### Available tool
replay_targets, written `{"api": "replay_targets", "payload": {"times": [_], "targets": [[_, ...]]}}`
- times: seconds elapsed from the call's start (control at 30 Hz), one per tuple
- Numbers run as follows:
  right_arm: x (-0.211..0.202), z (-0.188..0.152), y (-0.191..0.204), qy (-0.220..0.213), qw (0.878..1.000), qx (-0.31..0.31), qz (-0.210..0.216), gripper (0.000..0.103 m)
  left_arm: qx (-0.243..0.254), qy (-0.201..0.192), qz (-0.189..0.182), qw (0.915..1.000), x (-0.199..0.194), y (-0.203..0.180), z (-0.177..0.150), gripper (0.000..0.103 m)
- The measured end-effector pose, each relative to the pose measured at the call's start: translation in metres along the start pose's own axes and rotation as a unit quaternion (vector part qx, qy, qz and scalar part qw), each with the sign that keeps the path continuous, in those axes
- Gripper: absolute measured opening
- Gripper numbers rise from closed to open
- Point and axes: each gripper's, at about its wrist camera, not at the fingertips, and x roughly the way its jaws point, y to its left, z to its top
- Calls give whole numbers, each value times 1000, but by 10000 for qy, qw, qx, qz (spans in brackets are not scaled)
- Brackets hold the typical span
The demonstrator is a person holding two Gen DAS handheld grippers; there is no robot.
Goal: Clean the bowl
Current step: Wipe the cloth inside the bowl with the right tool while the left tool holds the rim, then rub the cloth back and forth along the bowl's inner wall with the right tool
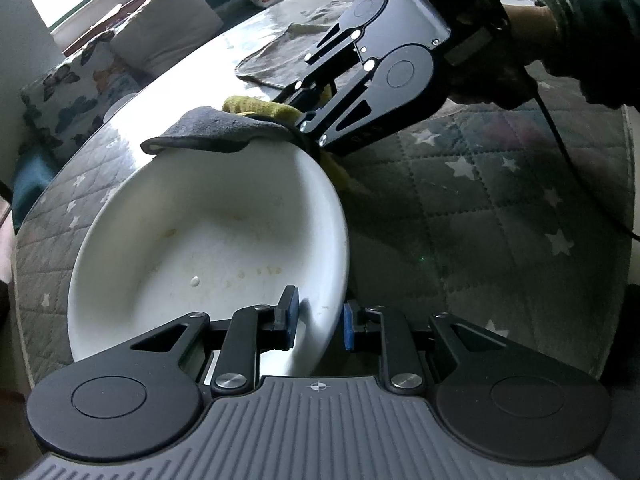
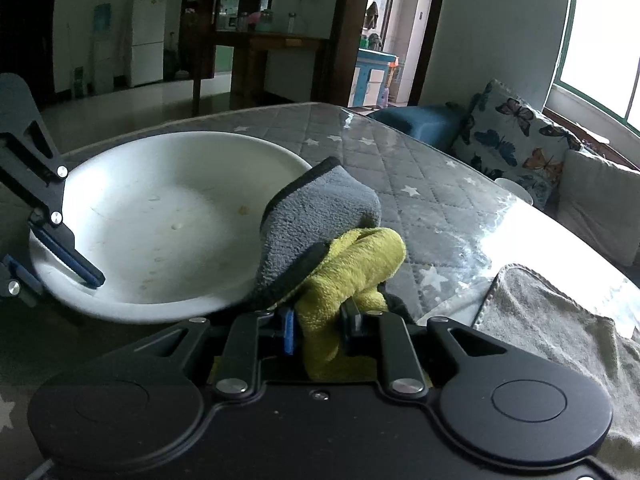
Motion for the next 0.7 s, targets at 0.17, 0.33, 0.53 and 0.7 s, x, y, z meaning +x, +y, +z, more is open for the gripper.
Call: {"api": "replay_targets", "payload": {"times": [0.17,0.33,0.53,0.7], "targets": [[-1,-1,-1,6,10000,-51,16,22,-221,-20,-55,9997,3,3,8,24],[-1,-3,-2,13,9999,-102,33,22,-299,-136,-52,9994,7,3,24,24],[-2,-4,-4,20,9999,-163,52,22,-232,-118,-13,9997,15,2,35,24],[-3,-6,-5,26,9997,-214,69,22,-136,-162,0,9998,15,0,33,23]]}}
